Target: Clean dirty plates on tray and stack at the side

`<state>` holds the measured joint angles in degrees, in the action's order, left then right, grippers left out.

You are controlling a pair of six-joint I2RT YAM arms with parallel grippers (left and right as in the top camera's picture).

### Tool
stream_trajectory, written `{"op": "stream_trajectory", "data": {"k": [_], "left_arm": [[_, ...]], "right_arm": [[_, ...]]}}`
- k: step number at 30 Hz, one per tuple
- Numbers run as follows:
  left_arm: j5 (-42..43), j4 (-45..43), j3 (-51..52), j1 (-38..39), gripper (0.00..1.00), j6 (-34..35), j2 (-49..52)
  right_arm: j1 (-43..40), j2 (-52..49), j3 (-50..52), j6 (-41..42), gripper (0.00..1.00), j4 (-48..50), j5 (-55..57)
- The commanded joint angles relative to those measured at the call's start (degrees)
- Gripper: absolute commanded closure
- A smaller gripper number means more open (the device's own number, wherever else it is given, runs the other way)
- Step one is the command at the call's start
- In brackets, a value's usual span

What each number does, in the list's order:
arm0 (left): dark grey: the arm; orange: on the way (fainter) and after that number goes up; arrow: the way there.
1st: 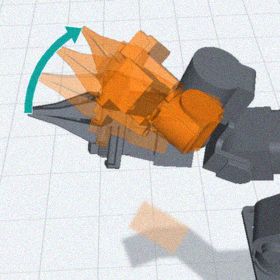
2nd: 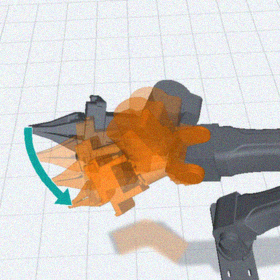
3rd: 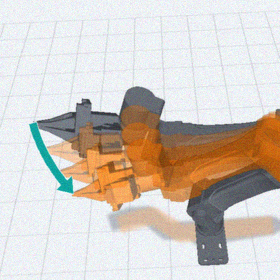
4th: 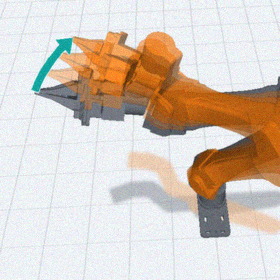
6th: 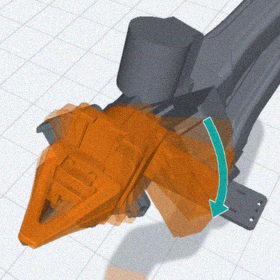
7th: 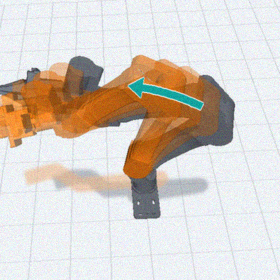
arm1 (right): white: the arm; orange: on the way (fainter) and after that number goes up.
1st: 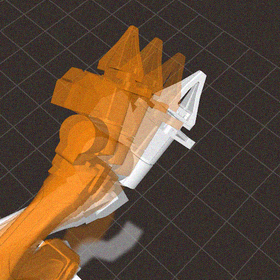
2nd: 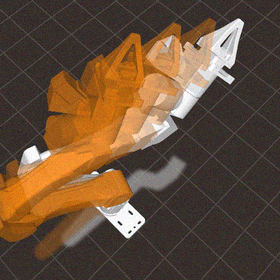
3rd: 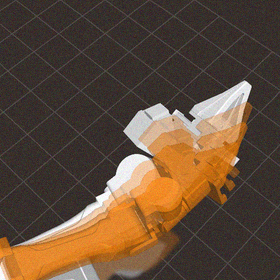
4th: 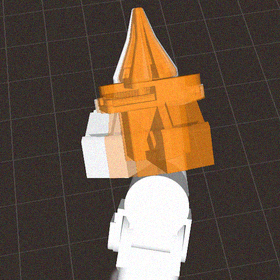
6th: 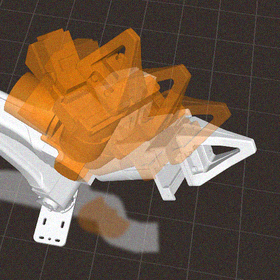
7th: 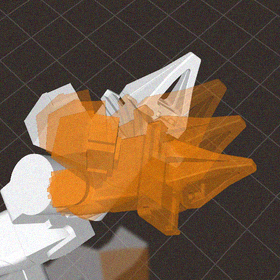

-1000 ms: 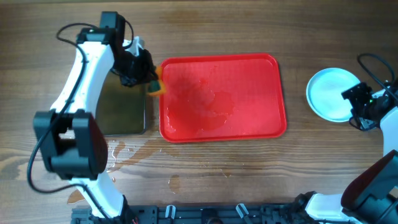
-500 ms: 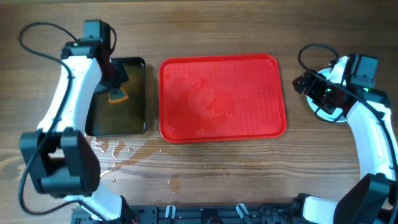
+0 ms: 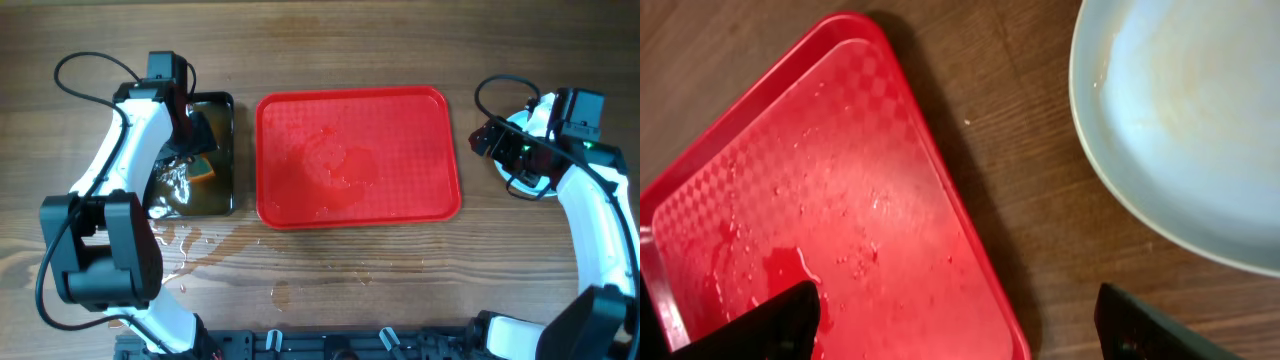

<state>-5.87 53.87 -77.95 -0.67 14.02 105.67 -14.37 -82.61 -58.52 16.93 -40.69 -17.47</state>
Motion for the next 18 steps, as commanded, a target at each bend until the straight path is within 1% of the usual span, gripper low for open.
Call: {"op": "stream_trajectory", "data": {"k": [1, 2, 3, 5, 7, 8, 9, 11, 13, 15, 16, 18], "left_arm": [[6.05, 1.64, -6.54, -0.13, 0.32, 2.99, -7.8], [6.32, 1.68, -6.71, -0.13, 0.05, 5.31, -10.47], [6.32, 1.88, -6.71, -0.13, 0.0, 6.16, -12.35], [6.29, 1.88, -6.71, -0.15, 0.0, 6.14, -14.93], [6.29, 1.88, -6.71, -0.15, 0.0, 6.14, -15.26], [6.29, 1.88, -6.71, -0.15, 0.0, 6.14, -15.17], [6.29, 1.88, -6.71, -0.15, 0.0, 6.14, -15.02], [6.27, 1.88, -6.71, -0.15, 0.0, 6.14, -14.95], [6.29, 1.9, -6.71, -0.15, 0.0, 6.14, -14.95], [6.29, 1.88, -6.71, -0.15, 0.0, 6.14, -14.95], [6.29, 1.88, -6.71, -0.15, 0.0, 6.14, -14.95], [6.29, 1.9, -6.71, -0.15, 0.0, 6.14, -14.95]], "right_arm": [[0.5, 7.98, -3.8, -3.43, 0.11, -2.8, 0.5], [0.5, 11.19, -5.14, -4.17, 0.11, -4.35, 0.55], [0.5, 13.97, -6.27, -5.16, 0.11, -5.84, 0.59], [0.5, 21.14, -9.29, -6.51, 0.09, -9.4, 0.76], [0.5, 26.47, -10.45, -6.43, 0.06, -10.88, 0.7], [0.5, 30.42, -10.58, -6.12, 0.0, -12.2, 0.68], [0.5, 33.97, -10.58, -4.76, 0.0, -13.92, 0.72], [0.5, 39.93, -10.58, 5.09, 0.0, -16.59, -0.13], [0.5, 43.63, -10.54, 12.9, 0.0, -17.92, -0.13], [0.5, 45.83, -10.54, 18.34, 0.0, -19.02, -0.13], [0.5, 46.34, -10.54, 20.24, 0.0, -19.58, -0.11], [0.5, 46.56, -10.45, 19.58, 0.0, -20.92, 2.21]]}}
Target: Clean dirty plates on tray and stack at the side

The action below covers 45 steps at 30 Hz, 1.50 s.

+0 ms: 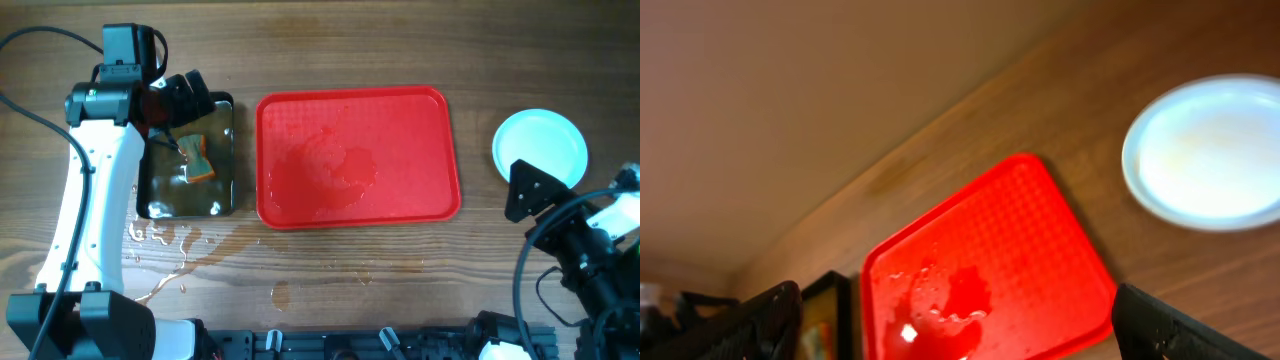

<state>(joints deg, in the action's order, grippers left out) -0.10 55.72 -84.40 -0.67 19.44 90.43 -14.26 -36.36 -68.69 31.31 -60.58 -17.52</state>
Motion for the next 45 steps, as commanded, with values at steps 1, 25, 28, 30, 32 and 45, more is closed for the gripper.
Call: {"op": "stream_trajectory", "data": {"k": [1, 25, 28, 30, 32, 45], "left_arm": [[0.52, 0.04, -0.26, -0.15, 0.0, 0.72, 0.28], [0.52, 0.04, -0.26, -0.15, 0.0, 0.72, 0.28], [0.52, 0.04, -0.26, -0.15, 0.0, 0.72, 0.28], [0.52, 0.04, -0.26, -0.15, 0.0, 0.72, 0.28], [0.52, 0.04, -0.26, -0.15, 0.0, 0.72, 0.28], [0.52, 0.02, -0.26, -0.15, 0.0, 0.72, 0.28]], "right_arm": [[0.39, 0.17, -0.2, 5.27, 0.0, -1.03, 2.73], [14.78, 33.66, 62.45, -6.03, 0.0, 58.38, 14.8], [14.8, 35.26, 65.51, -3.5, 0.0, 58.47, 15.13], [14.8, 36.2, 67.84, 2.34, 0.0, 59.6, 15.17], [14.8, 36.2, 68.39, 5.86, 0.0, 60.78, 15.15], [14.8, 36.09, 68.39, 9.81, 0.0, 60.76, 14.95]]}}
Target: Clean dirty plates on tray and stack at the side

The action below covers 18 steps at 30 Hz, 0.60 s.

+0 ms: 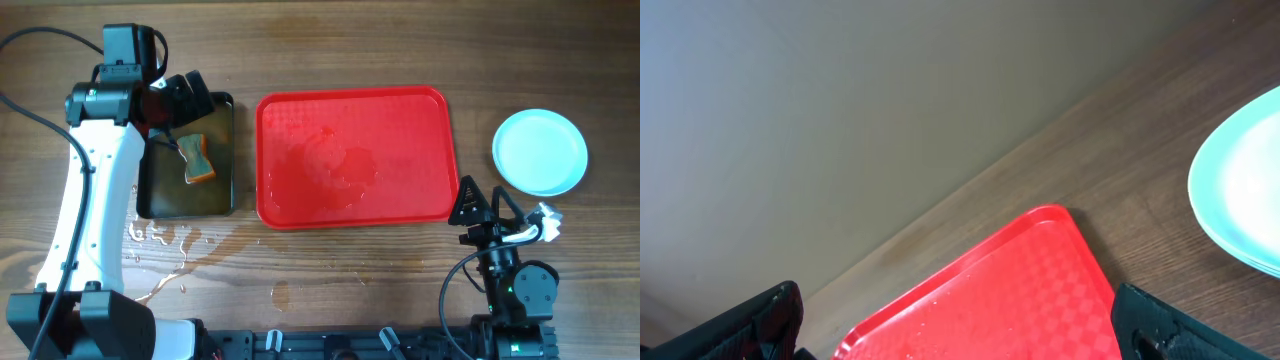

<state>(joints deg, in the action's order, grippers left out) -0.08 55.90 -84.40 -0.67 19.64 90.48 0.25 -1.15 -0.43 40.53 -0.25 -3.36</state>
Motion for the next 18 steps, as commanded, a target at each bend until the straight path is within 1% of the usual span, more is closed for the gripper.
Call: {"op": "stream_trajectory", "data": {"k": [1, 6, 8, 10, 13, 14, 15, 18], "left_arm": [[0.5, -0.15, -0.26, -0.15, 0.0, 0.52, 0.24], [0.24, -0.11, -0.24, -0.15, 0.0, 0.24, 0.11], [-0.55, -0.66, -0.24, -0.15, 0.0, 0.15, -2.1], [-0.09, -3.02, 0.15, 0.02, 0.0, 0.33, -6.49], [0.9, -13.81, 8.57, 2.36, 0.0, 0.09, -20.72], [0.9, -18.53, 13.46, 3.37, 0.0, 0.09, -26.32], [0.92, -25.0, 21.35, 4.09, 0.0, 0.09, -34.21], [0.98, -33.55, 36.59, 4.09, 0.0, 0.04, -49.24]], "right_arm": [[0.28, 0.87, 0.13, 0.59, 0.0, 0.44, 0.79], [0.28, 0.87, 0.13, 0.59, 0.0, 0.42, 0.79], [0.28, 0.87, 0.13, 0.59, 0.0, 0.44, 0.79], [0.28, 0.87, 0.13, 0.61, 0.0, 0.44, 0.79], [0.28, 0.87, 0.13, 0.59, 0.0, 0.44, 0.79], [0.28, 0.87, 0.13, 0.61, 0.0, 0.44, 0.79], [0.28, 0.87, 0.13, 0.59, 0.0, 0.44, 0.79], [0.28, 0.87, 0.13, 0.59, 0.0, 0.44, 0.79]]}}
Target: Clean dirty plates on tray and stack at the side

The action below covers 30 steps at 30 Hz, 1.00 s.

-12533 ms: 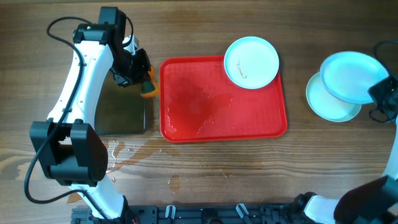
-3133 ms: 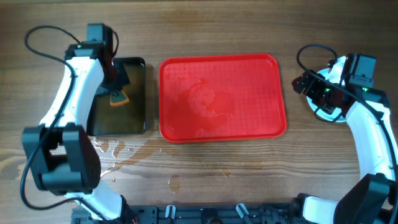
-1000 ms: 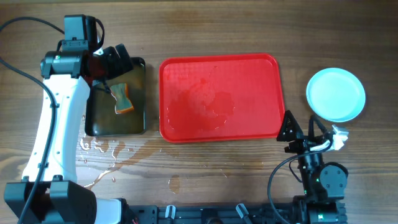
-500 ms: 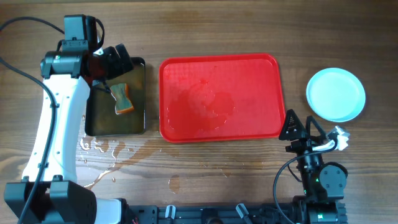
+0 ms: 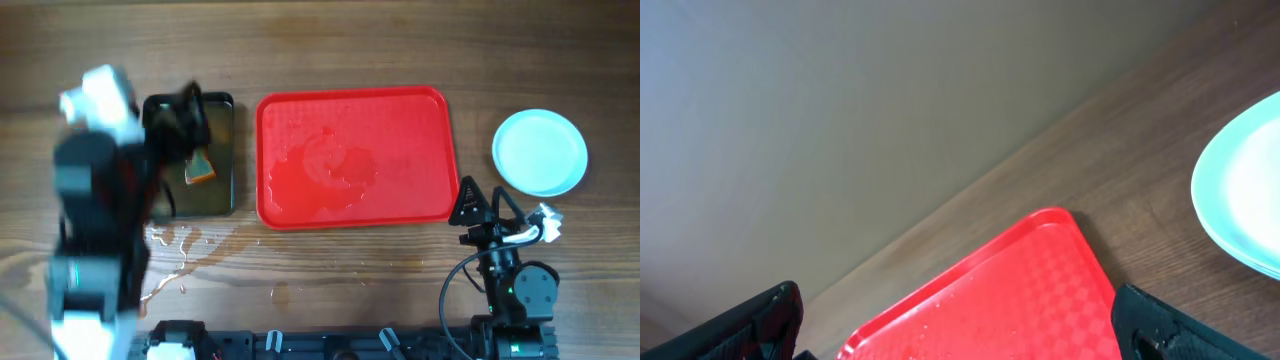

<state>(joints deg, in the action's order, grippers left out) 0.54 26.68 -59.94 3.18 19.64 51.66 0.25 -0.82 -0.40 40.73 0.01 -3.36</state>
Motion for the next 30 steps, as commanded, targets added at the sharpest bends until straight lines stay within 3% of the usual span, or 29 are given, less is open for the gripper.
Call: {"op": "stream_trajectory", "data": {"k": [1, 5, 11, 18, 21, 30], "left_arm": [[1.64, -8.04, 18.82, 0.24, 0.0, -2.05, -17.07], [8.9, -21.44, 37.55, 0.24, 0.0, -13.2, -34.29], [9.05, -32.39, 52.35, 0.13, 0.0, -16.31, -42.56], [8.66, -28.85, 59.63, -0.83, 0.0, -17.92, -51.43], [8.61, -22.86, 59.63, -0.83, 0.0, -17.66, -51.49], [8.63, -23.02, 59.63, -0.83, 0.0, -17.7, -51.32]], "right_arm": [[0.28, 0.55, 0.11, 0.39, 0.0, 0.17, 0.79], [0.28, 0.55, 0.11, 0.39, 0.0, 0.17, 0.79], [0.28, 0.55, 0.11, 0.42, 0.0, 0.17, 0.76], [0.28, 0.55, 0.11, 0.42, 0.0, 0.15, 0.79], [0.28, 0.55, 0.11, 0.42, 0.0, 0.17, 0.79], [0.28, 0.55, 0.11, 0.39, 0.0, 0.15, 0.79]]}}
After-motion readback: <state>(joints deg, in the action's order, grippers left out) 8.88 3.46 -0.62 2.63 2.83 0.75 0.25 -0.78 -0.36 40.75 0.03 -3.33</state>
